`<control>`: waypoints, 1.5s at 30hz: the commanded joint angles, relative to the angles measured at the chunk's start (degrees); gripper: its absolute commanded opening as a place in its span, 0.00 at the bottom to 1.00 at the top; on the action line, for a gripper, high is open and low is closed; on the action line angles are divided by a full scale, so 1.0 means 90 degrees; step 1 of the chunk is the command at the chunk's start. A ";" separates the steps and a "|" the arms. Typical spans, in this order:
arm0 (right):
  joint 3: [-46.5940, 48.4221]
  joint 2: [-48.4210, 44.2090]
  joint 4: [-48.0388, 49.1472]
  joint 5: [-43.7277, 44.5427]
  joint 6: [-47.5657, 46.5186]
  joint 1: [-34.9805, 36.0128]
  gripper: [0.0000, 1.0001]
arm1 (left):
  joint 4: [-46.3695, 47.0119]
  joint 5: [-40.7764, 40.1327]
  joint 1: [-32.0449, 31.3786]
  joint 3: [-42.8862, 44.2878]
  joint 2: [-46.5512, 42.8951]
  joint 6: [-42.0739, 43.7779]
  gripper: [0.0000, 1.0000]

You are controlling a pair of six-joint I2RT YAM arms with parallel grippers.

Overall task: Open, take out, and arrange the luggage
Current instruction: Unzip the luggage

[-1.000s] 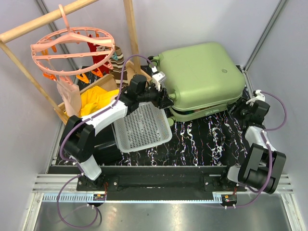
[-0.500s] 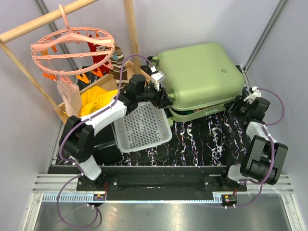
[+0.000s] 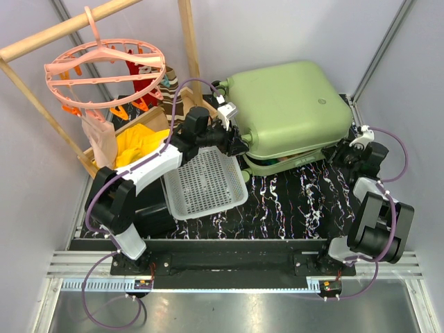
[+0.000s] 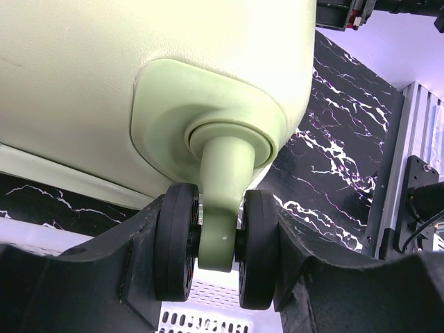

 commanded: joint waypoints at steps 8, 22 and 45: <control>-0.0201 0.0185 0.1146 -0.0018 -0.0307 0.0134 0.28 | 0.0286 -0.1338 0.0722 0.0314 -0.0567 -0.0177 0.00; -0.0426 0.0000 0.1351 0.0743 -0.0210 0.0134 0.00 | 0.0345 -0.1455 0.0751 0.0129 -0.0684 -0.0245 0.00; 0.0481 -0.0155 0.0045 0.3206 -0.0153 0.0398 0.00 | 0.0530 -0.1309 0.0790 -0.0213 -0.0841 -0.0411 0.00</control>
